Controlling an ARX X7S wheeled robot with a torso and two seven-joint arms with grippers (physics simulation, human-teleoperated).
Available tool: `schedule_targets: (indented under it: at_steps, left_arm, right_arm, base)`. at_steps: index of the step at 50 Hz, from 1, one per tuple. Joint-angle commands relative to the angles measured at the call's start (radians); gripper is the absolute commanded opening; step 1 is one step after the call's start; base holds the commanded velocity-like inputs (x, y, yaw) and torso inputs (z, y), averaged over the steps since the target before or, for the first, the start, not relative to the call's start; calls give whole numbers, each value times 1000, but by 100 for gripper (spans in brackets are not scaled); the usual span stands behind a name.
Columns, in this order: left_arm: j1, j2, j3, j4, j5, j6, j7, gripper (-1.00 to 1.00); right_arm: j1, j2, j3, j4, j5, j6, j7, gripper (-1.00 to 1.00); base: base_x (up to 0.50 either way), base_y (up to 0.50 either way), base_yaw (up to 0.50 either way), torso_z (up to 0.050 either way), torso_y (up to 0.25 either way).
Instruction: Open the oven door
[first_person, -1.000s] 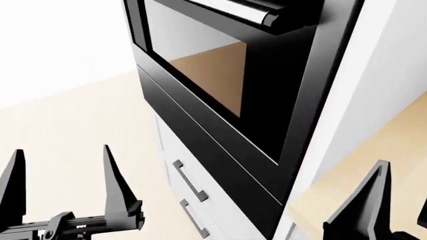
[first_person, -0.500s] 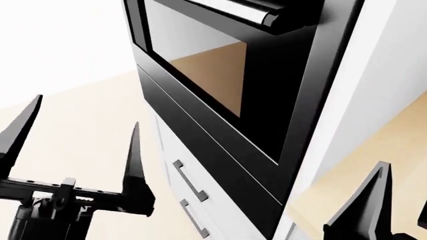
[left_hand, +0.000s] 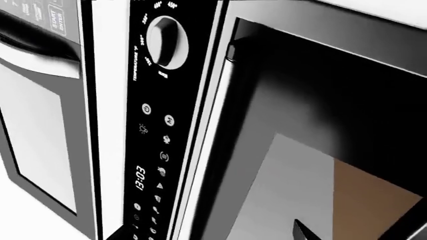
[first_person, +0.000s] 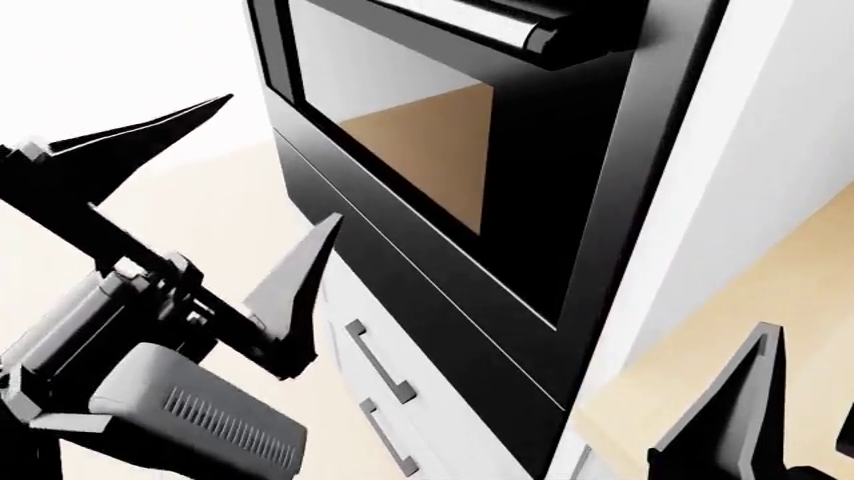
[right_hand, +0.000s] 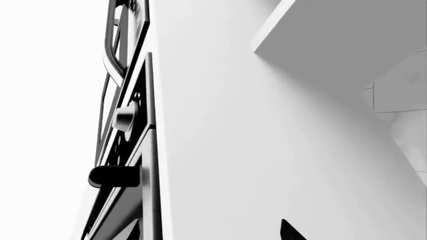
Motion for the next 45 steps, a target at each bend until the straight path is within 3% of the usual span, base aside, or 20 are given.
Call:
schedule_targets:
  at_steps: [1, 26, 45]
  left_arm:
    - [-238, -39, 77, -87, -34, -44, 204, 100]
    - [-549, -30, 187, -222, -57, 1, 454, 100]
    - [-763, 34, 263, -370, -51, 66, 585, 100]
  right_arm:
    - [1, 1, 0, 3, 0, 0, 3, 100]
    - [8, 6, -2, 3, 1, 6, 10, 100]
    - [9, 7, -4, 4, 3, 6, 15, 100]
  base:
    - [0, 0, 0, 0, 0]
    - [0, 0, 0, 0, 0]
    - [0, 0, 0, 0, 0]
